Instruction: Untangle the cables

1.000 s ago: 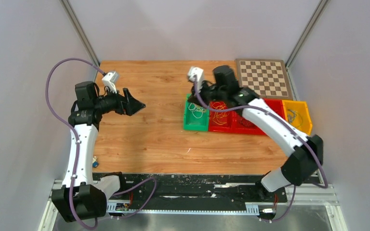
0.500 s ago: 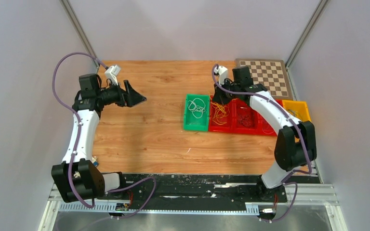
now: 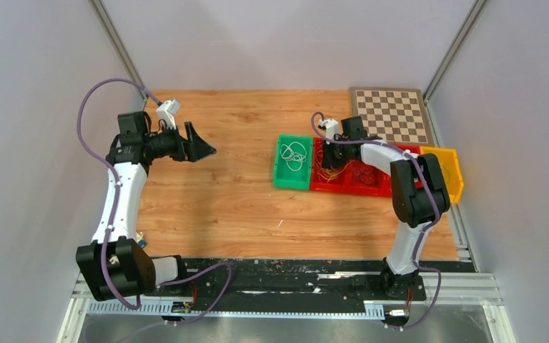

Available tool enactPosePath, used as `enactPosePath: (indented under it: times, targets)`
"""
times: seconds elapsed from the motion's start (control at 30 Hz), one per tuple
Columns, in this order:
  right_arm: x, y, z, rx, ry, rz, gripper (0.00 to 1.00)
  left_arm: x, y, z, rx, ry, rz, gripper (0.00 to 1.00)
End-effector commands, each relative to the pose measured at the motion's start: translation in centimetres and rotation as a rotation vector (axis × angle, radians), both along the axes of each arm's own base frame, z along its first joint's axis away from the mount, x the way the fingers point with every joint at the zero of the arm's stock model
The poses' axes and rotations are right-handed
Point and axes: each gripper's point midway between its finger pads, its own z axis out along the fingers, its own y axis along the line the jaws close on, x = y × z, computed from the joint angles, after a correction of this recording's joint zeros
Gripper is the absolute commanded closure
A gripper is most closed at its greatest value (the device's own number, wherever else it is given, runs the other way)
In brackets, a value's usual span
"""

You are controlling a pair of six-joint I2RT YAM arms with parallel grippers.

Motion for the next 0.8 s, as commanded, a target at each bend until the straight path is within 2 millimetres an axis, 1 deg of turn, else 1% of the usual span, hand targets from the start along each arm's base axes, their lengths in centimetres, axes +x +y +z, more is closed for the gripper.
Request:
enactPosePath:
  times: [0.0, 0.03, 0.07, 0.17, 0.2, 0.27, 0.33, 0.4, 0.5, 0.6, 0.73, 0.77]
  targets:
    - [2.7, -0.1, -1.1, -0.010, -0.052, -0.002, 1.00, 0.3, 0.5, 1.5, 0.039, -0.049, 0.000, 0.03]
    - [2.7, 0.0, -0.7, 0.000, -0.054, -0.005, 1.00, 0.2, 0.5, 1.4, 0.039, -0.045, -0.001, 0.02]
    - [2.6, 0.3, 0.1, 0.019, -0.057, -0.002, 0.97, 0.3, 0.6, 1.6, 0.041, -0.050, -0.002, 0.02]
    - [1.8, 1.1, 2.2, 0.065, -0.068, 0.023, 0.78, 0.3, 0.6, 2.0, 0.047, -0.062, -0.006, 0.01]
    - [1.6, 1.3, 3.1, 0.072, -0.075, 0.029, 0.70, 0.4, 0.6, 2.0, 0.050, -0.066, -0.006, 0.00]
    - [1.3, 1.5, 5.0, 0.086, -0.097, 0.034, 0.63, 0.3, 0.6, 2.1, 0.053, -0.073, -0.011, 0.00]
    - [1.1, 1.6, 7.5, 0.099, -0.135, 0.037, 0.57, 0.2, 0.5, 2.2, 0.055, -0.078, -0.012, 0.00]
    - [0.9, 1.4, 9.9, 0.101, -0.174, 0.035, 0.49, 0.1, 0.5, 2.2, 0.057, -0.085, -0.015, 0.00]
    - [0.4, 1.0, 13.0, 0.093, -0.224, 0.036, 0.35, 0.1, 0.7, 2.1, 0.068, -0.092, -0.008, 0.00]
    - [-0.5, 0.9, 15.8, 0.100, -0.272, 0.063, 0.25, 0.3, 1.0, 1.7, 0.085, -0.086, 0.008, 0.00]
    - [-1.2, 0.7, 20.6, 0.110, -0.378, 0.081, 0.08, 0.8, 1.3, 1.6, 0.092, -0.075, 0.018, 0.00]
    - [-1.4, 0.3, 21.7, 0.100, -0.404, 0.076, 0.04, 1.2, 1.6, 2.0, 0.113, -0.090, 0.023, 0.00]
